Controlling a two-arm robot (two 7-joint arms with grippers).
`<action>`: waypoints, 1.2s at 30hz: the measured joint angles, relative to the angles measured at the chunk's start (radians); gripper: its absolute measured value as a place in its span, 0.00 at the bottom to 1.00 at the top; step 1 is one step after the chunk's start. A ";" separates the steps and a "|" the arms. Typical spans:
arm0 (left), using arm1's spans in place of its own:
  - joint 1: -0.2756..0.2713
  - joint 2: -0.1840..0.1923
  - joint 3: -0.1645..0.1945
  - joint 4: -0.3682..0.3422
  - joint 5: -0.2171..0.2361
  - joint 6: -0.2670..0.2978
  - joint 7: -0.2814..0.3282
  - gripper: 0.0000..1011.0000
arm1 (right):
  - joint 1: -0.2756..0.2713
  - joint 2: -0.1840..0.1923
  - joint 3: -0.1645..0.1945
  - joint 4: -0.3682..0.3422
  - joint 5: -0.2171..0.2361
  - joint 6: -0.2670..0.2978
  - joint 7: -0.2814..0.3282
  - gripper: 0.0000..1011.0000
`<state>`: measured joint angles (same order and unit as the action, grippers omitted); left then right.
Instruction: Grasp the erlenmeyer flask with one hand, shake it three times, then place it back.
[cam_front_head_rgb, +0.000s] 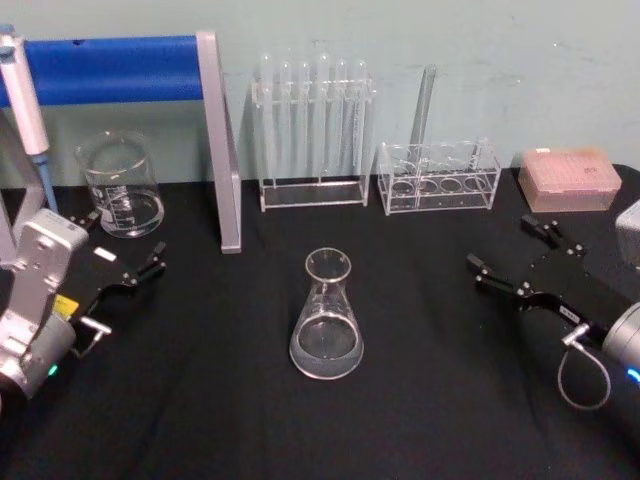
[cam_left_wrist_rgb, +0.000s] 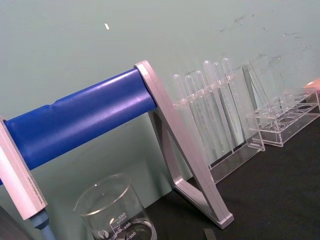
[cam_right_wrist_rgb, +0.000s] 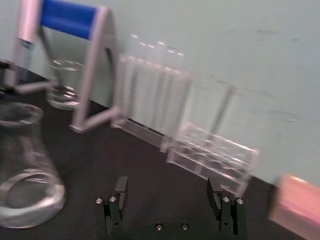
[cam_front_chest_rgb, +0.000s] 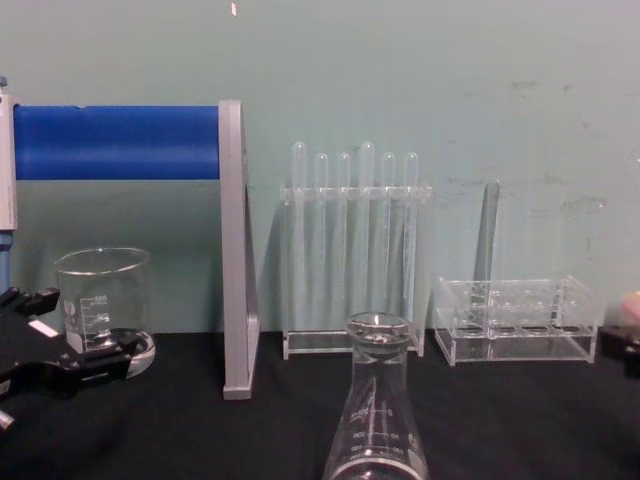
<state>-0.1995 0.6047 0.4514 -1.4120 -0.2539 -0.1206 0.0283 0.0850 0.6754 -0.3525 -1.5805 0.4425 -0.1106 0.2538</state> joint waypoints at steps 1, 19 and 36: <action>0.000 0.000 0.000 0.000 0.000 0.000 0.000 0.99 | -0.004 0.002 0.002 -0.006 0.014 0.003 0.017 0.99; 0.000 0.000 0.000 0.000 0.000 0.000 0.000 0.99 | 0.024 -0.025 -0.036 -0.037 0.094 0.058 0.281 0.99; 0.000 0.000 0.000 0.000 0.000 0.000 0.000 0.99 | 0.130 -0.108 -0.114 0.074 0.083 0.087 0.384 0.99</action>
<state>-0.1995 0.6047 0.4514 -1.4120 -0.2539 -0.1206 0.0283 0.2153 0.5677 -0.4667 -1.5067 0.5253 -0.0236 0.6377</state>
